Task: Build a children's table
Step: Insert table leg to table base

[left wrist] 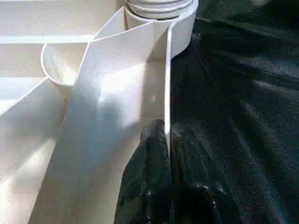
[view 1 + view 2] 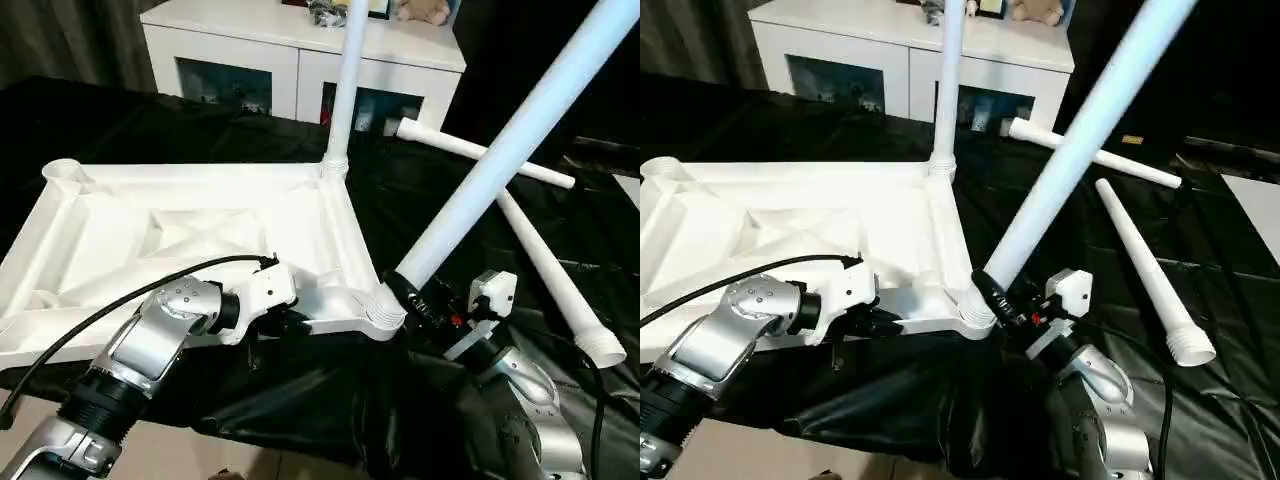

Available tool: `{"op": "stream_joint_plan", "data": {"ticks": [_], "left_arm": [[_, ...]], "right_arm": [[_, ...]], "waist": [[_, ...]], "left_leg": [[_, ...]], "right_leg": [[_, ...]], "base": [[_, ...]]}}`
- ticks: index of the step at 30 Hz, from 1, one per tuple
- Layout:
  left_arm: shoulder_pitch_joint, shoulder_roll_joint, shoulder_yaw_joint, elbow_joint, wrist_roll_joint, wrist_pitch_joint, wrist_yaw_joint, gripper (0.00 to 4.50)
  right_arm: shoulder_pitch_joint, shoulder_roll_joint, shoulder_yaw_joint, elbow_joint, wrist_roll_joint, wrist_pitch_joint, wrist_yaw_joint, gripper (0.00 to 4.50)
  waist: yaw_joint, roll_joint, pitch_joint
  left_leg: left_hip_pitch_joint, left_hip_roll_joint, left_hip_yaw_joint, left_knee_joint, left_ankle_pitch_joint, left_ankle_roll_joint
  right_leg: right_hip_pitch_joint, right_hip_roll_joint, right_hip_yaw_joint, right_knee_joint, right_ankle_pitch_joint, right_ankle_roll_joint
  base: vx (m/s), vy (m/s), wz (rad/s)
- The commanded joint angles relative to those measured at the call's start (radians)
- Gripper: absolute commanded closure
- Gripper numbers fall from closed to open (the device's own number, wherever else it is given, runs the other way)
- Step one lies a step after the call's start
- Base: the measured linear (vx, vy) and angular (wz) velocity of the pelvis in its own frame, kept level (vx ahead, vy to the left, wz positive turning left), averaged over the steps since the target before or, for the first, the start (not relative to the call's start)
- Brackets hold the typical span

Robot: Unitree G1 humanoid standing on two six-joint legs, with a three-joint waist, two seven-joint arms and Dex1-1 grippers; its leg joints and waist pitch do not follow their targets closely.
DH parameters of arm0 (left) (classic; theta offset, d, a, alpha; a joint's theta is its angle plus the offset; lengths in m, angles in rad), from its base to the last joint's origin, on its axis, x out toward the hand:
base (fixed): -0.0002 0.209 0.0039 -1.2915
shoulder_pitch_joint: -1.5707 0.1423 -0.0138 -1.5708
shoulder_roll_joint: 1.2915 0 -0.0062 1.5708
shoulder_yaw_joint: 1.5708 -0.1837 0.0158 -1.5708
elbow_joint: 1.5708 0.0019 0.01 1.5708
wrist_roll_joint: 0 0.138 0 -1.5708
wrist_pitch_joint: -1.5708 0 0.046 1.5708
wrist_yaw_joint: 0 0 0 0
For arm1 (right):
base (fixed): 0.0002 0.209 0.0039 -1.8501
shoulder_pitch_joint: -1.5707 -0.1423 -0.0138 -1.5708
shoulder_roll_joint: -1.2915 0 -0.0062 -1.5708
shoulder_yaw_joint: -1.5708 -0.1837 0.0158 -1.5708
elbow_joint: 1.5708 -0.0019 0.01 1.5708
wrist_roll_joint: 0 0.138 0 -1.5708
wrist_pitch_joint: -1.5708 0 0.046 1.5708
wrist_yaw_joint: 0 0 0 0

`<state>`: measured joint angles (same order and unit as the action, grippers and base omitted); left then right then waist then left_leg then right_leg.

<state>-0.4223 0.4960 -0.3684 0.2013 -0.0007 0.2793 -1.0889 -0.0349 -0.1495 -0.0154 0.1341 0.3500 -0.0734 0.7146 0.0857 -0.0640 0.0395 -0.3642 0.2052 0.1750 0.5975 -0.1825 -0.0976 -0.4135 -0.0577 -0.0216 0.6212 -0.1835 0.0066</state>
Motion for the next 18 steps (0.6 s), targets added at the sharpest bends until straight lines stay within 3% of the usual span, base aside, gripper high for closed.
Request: {"op": "stream_joint_plan", "data": {"ticks": [1,6,8,11,12,15,18], "left_arm": [[-0.003,-0.013,0.044,-0.010,-0.020,-0.011,0.043,4.50],[-0.005,-0.012,0.046,-0.009,-0.016,-0.012,0.046,4.50],[-0.005,-0.012,0.046,-0.009,-0.016,-0.012,0.047,4.50],[-0.005,-0.011,0.047,-0.007,-0.014,-0.011,0.050,4.50],[-0.006,-0.011,0.047,-0.007,-0.014,-0.011,0.050,4.50],[-0.007,-0.010,0.047,-0.006,-0.014,-0.012,0.052,4.50],[-0.008,-0.010,0.047,-0.006,-0.012,-0.014,0.054,4.50]], "right_arm": [[0.023,-0.046,0.009,0.080,-0.071,0.040,-0.007,2.66],[-0.003,-0.088,0.043,0.091,-0.077,0.100,0.026,2.66],[-0.008,-0.095,0.047,0.093,-0.075,0.109,0.035,2.66],[-0.040,-0.135,0.077,0.111,-0.081,0.182,0.079,2.66],[-0.043,-0.138,0.080,0.113,-0.082,0.188,0.082,2.66],[-0.097,-0.171,0.115,0.130,-0.099,0.287,0.084,2.66],[-0.115,-0.175,0.120,0.136,-0.098,0.312,0.085,2.67]], "waist": [[-0.007,0.005,-0.039],[-0.011,0.006,-0.037],[-0.012,0.006,-0.038],[-0.016,0.001,-0.037],[-0.016,0.003,-0.037],[-0.022,0.000,-0.034],[-0.029,-0.001,-0.029]], "left_leg": [[0.009,0.021,-0.011,-0.092,-0.383,0.000],[0.011,0.021,-0.014,-0.094,-0.406,-0.001],[0.011,0.022,-0.014,-0.095,-0.406,0.000],[0.011,0.022,-0.013,-0.095,-0.399,0.006],[0.014,0.021,-0.011,-0.092,-0.402,0.008],[0.014,0.020,-0.016,-0.094,-0.423,0.000],[0.019,0.018,-0.020,-0.093,-0.466,-0.007]], "right_leg": [[0.025,-0.062,0.031,-0.102,-0.459,-0.104],[0.023,-0.064,0.028,-0.109,-0.507,-0.089],[0.023,-0.063,0.029,-0.108,-0.487,-0.095],[0.026,-0.061,0.028,-0.105,-0.465,-0.107],[0.021,-0.063,0.030,-0.108,-0.472,-0.108],[0.022,-0.064,0.026,-0.113,-0.542,-0.088],[0.017,-0.066,0.023,-0.122,-0.615,-0.071]], "base": [[0.000,0.000,0.00],[0.000,0.000,0.00],[0.000,0.000,0.00],[0.000,0.000,0.00],[0.000,0.000,0.00],[0.000,0.000,0.00],[0.000,0.000,0.00]]}}
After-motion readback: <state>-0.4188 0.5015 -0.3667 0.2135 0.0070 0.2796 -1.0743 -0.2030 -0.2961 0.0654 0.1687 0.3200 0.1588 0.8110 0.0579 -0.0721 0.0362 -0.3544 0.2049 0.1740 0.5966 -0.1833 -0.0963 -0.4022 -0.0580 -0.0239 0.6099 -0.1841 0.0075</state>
